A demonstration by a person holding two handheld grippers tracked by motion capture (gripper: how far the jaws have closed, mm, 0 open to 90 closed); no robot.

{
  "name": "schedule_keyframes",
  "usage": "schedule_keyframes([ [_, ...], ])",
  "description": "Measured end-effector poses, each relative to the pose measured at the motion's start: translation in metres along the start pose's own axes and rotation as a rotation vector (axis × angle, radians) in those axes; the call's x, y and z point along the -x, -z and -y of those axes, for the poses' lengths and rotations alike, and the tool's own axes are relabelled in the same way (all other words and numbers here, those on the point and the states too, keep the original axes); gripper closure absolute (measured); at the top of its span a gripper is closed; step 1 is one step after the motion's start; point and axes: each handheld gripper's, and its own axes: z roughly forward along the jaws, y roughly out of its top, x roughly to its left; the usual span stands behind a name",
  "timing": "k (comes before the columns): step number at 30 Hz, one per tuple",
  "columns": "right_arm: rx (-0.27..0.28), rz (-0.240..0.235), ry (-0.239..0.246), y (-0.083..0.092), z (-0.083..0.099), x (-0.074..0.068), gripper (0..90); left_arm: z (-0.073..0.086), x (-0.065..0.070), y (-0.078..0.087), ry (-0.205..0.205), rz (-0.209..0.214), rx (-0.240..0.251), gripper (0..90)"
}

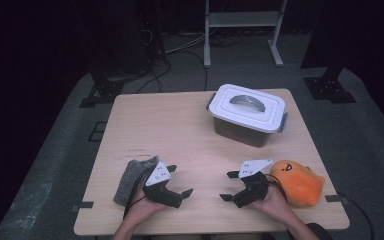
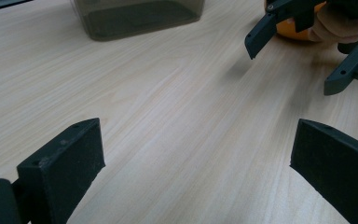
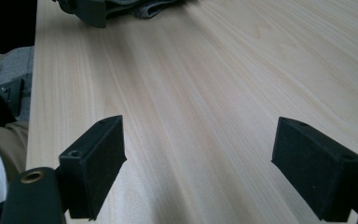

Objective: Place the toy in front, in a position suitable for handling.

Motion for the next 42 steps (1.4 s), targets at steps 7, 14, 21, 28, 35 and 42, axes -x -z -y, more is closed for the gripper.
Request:
schedule_keyframes([
  [7, 0.009, 0.009, -0.003, 0.003, 0.0, 0.001, 16.1, 0.0, 0.002, -0.002, -0.01, 0.004, -0.008, 1.7],
  [14, 0.025, 0.014, 0.0, 0.007, -0.006, -0.002, 16.0, 0.0, 0.005, -0.001, -0.023, 0.013, -0.012, 1.7],
  [21, 0.029, 0.004, 0.006, 0.017, -0.017, -0.006, 16.0, 0.001, 0.004, 0.0, -0.028, 0.014, -0.019, 1.7],
  [28, 0.016, 0.01, 0.037, 0.038, -0.03, -0.007, 16.1, 0.0, 0.004, 0.0, -0.031, 0.017, -0.018, 1.7],
  [35, 0.005, 0.058, 0.036, 0.07, -0.032, -0.002, 16.1, 0.0, 0.004, 0.0, -0.028, 0.017, -0.018, 1.7],
  [42, 0.008, 0.107, 0.009, 0.103, -0.022, 0.012, 16.1, 0.0, 0.005, 0.001, -0.033, 0.02, -0.015, 1.7],
])
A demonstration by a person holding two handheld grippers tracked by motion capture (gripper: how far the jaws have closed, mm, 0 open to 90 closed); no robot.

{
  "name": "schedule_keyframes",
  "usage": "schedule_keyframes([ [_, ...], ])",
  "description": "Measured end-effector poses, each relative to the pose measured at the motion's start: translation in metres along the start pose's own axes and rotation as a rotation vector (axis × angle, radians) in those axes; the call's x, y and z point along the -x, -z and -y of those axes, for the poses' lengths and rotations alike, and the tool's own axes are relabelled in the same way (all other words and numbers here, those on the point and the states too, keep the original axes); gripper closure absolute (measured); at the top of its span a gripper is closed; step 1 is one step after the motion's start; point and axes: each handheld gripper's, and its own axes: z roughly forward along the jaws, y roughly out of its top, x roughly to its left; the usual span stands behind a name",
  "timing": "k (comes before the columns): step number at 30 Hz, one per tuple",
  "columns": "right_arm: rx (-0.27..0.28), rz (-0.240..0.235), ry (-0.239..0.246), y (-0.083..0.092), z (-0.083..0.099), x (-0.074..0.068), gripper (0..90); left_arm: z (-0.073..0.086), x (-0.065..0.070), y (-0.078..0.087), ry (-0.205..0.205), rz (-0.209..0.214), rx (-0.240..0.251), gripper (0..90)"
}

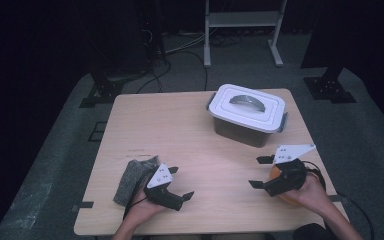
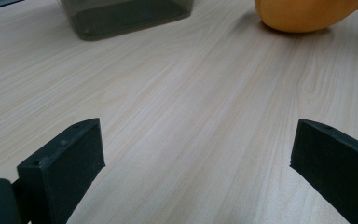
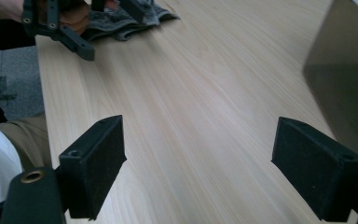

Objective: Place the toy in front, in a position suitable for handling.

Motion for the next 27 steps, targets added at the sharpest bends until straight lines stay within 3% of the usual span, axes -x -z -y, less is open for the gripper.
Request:
schedule_keyframes([
  [12, 0.004, 0.114, -0.067, 0.038, 0.037, 0.025, 16.1, -0.001, -0.001, 0.001, -0.004, -0.008, 0.005, 1.7],
  [19, 0.005, 0.173, -0.102, 0.058, 0.059, 0.032, 16.0, -0.001, 0.0, 0.001, -0.008, -0.005, 0.007, 1.7],
  [27, -0.01, 0.194, -0.139, 0.063, 0.085, 0.037, 16.1, -0.001, -0.001, 0.001, 0.003, -0.005, 0.008, 1.7],
])
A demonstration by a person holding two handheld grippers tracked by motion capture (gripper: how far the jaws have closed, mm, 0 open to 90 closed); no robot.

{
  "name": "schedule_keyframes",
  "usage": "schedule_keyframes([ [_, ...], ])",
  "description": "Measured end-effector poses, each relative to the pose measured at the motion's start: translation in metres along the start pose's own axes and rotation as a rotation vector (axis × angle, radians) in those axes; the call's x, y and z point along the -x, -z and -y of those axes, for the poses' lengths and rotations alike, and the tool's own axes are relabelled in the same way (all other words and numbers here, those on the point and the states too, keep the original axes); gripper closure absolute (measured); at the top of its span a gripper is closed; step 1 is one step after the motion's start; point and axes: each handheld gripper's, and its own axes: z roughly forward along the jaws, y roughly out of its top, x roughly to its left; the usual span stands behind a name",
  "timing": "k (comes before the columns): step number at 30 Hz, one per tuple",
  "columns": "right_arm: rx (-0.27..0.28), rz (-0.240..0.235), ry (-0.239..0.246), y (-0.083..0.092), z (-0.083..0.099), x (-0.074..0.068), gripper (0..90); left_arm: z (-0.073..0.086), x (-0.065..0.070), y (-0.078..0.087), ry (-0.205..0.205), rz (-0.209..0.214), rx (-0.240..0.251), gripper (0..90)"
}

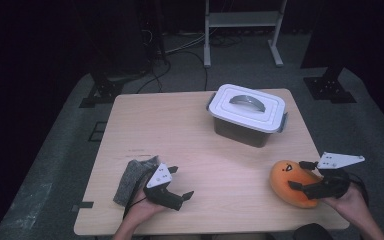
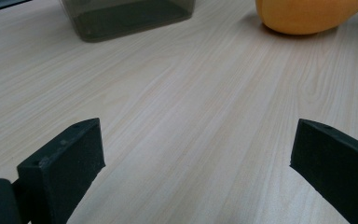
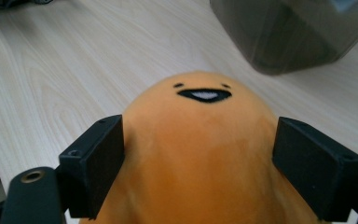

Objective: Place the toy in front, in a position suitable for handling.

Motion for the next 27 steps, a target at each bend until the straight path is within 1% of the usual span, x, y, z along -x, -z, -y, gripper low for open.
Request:
schedule_keyframes([
  [1, 0.007, -0.013, -0.022, -0.002, 0.006, 0.001, 17.1, 0.0, 0.0, 0.001, 0.003, 0.0, 0.002, 1.7],
  [2, 0.007, -0.013, -0.022, -0.002, 0.006, 0.001, 17.1, 0.0, 0.0, 0.001, 0.003, 0.0, 0.002, 1.7],
  [3, 0.016, -0.02, -0.024, -0.005, 0.012, 0.001, 20.6, 0.0, -0.001, 0.001, 0.006, -0.001, 0.003, 1.7],
  [4, 0.016, -0.02, -0.024, -0.005, 0.012, 0.001, 20.6, 0.0, -0.001, 0.001, 0.006, -0.001, 0.003, 1.7],
  [5, 0.029, -0.026, -0.011, -0.01, 0.018, -0.002, 26.0, 0.0, -0.001, 0.001, 0.007, -0.001, 0.004, 1.7],
  [7, 0.042, -0.025, 0.01, -0.014, 0.022, -0.005, 30.0, 0.0, -0.002, 0.002, 0.01, 0.0, 0.008, 1.7],
  [9, 0.043, -0.012, 0.028, -0.015, 0.023, -0.008, 35.2, 0.0, -0.002, 0.003, 0.01, -0.002, 0.011, 1.7],
  [12, 0.036, -0.002, 0.04, -0.013, 0.024, -0.01, 47.1, 0.0, -0.002, 0.004, 0.01, -0.002, 0.015, 1.7],
  [13, 0.038, -0.005, 0.037, -0.012, 0.024, -0.01, 50.9, 0.0, -0.002, 0.004, 0.011, -0.001, 0.014, 1.7],
  [14, 0.038, -0.005, 0.037, -0.012, 0.024, -0.01, 50.9, 0.0, -0.002, 0.004, 0.011, -0.001, 0.014, 1.7],
  [15, 0.044, -0.01, 0.036, -0.01, 0.024, -0.009, 57.2, -0.001, -0.003, 0.005, 0.01, -0.004, 0.016, 1.7],
  [17, 0.043, -0.024, 0.023, -0.007, 0.021, -0.008, 60.3, -0.001, -0.003, 0.007, 0.015, -0.003, 0.023, 1.7],
  [18, 0.043, -0.024, 0.023, -0.007, 0.021, -0.008, 60.3, -0.001, -0.003, 0.007, 0.015, -0.003, 0.023, 1.7],
  [19, 0.044, -0.027, 0.023, -0.003, 0.014, -0.005, 61.9, -0.002, -0.004, 0.009, 0.018, -0.003, 0.03, 1.7],
  [20, 0.044, -0.027, 0.023, -0.003, 0.014, -0.005, 61.9, -0.002, -0.004, 0.009, 0.018, -0.003, 0.03, 1.7],
  [21, 0.067, -0.042, 0.031, 0.0, 0.006, -0.006, 62.1, -0.003, -0.006, 0.011, 0.017, -0.007, 0.036, 1.7],
  [22, 0.067, -0.042, 0.031, 0.0, 0.006, -0.006, 62.1, -0.003, -0.006, 0.011, 0.017, -0.007, 0.036, 1.7],
  [23, 0.088, -0.061, 0.056, -0.001, -0.006, -0.01, 62.0, -0.003, -0.008, 0.013, 0.021, -0.01, 0.039, 1.7],
  [24, 0.093, -0.067, 0.068, -0.002, -0.011, -0.013, 62.0, -0.003, -0.009, 0.014, 0.024, -0.012, 0.042, 1.7],
  [25, 0.093, -0.067, 0.068, -0.002, -0.011, -0.013, 62.0, -0.003, -0.009, 0.014, 0.024, -0.012, 0.042, 1.7],
  [26, 0.103, -0.097, 0.109, -0.007, -0.027, -0.022, 61.7, -0.003, -0.01, 0.017, 0.026, -0.016, 0.05, 1.7],
  [27, 0.11, -0.11, 0.121, -0.01, -0.032, -0.025, 61.7, -0.004, -0.011, 0.018, 0.025, -0.017, 0.053, 1.7],
])
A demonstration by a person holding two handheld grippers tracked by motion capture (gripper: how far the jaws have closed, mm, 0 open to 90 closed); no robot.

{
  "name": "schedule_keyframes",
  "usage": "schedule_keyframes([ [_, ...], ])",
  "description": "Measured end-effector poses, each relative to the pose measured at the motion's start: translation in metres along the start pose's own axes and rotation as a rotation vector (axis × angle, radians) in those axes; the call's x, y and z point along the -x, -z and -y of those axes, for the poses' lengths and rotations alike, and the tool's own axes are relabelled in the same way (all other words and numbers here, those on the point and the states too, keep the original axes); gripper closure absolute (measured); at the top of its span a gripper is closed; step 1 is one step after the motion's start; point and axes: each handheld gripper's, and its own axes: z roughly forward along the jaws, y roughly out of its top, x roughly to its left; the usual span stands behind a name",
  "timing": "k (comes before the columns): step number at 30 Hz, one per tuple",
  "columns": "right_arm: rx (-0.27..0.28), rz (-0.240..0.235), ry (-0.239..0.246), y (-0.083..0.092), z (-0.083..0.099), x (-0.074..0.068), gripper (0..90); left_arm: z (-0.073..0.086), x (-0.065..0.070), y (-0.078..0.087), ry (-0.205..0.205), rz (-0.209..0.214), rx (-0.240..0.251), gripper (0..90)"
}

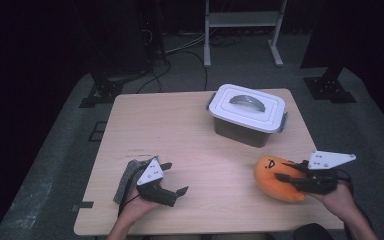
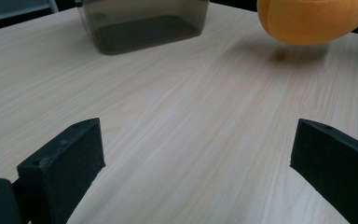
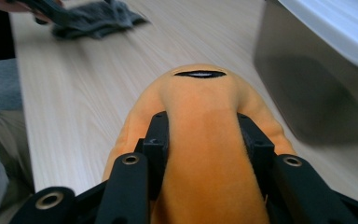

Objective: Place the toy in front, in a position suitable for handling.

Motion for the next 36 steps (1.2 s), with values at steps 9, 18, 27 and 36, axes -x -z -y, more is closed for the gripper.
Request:
schedule_keyframes([
  [9, 0.019, -0.17, 0.154, -0.065, -0.051, -0.031, 61.0, -0.004, -0.009, 0.018, -0.011, -0.007, 0.035, 1.8],
  [18, -0.004, -0.27, 0.24, -0.121, -0.066, -0.052, 59.1, -0.003, -0.018, 0.03, -0.002, -0.006, 0.05, 1.8],
  [27, -0.028, -0.336, 0.257, -0.154, -0.052, -0.067, 40.4, 0.0, -0.02, 0.032, -0.018, -0.001, 0.035, 1.8],
  [36, 0.008, -0.304, 0.189, -0.126, -0.049, -0.057, 26.3, 0.007, -0.031, 0.042, -0.037, -0.013, -0.006, 4.6],
])
